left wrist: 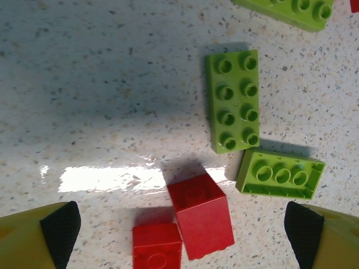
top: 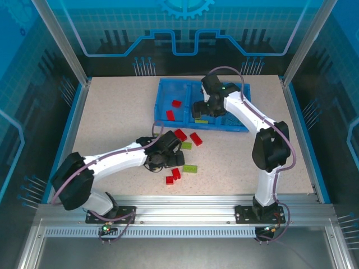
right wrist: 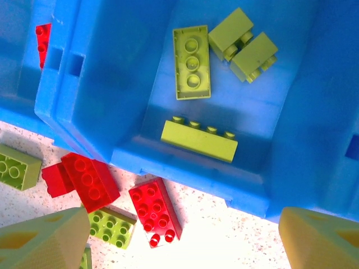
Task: Sort the legos into containers by color
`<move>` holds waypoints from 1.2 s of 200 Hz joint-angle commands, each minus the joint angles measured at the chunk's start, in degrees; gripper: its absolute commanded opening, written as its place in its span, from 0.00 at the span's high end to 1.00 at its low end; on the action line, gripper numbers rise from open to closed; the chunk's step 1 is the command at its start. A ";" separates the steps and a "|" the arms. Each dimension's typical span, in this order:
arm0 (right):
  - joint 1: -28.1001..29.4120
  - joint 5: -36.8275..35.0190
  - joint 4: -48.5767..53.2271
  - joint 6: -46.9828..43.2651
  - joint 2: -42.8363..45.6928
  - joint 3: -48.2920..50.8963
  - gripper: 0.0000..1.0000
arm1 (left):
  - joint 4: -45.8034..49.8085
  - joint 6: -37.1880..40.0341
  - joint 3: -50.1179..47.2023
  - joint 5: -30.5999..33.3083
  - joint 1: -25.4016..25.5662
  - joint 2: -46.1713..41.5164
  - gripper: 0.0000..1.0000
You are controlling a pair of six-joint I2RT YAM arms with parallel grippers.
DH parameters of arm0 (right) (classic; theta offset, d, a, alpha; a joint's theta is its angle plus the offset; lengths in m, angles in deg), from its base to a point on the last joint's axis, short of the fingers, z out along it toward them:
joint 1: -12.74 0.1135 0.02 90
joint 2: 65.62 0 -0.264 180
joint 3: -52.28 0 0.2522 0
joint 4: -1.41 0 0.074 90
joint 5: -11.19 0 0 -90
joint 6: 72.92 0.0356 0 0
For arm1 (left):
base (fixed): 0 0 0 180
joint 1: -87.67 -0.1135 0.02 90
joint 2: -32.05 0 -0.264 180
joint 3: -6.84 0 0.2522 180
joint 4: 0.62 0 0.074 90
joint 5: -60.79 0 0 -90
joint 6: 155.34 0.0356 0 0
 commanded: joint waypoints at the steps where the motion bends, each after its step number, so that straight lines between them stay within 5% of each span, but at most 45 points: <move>1: -0.93 0.13 -0.49 1.26 2.86 1.43 0.11 | 3.00 -2.41 2.42 -0.34 1.11 2.25 0.04; 76: -2.45 0.09 -1.15 1.37 4.02 4.03 0.11 | 2.74 -4.73 3.46 -2.07 2.24 6.43 0.22; 240: -4.38 0.37 -2.97 1.37 6.53 9.14 0.10 | 5.33 -5.37 7.66 -2.18 5.57 12.37 0.35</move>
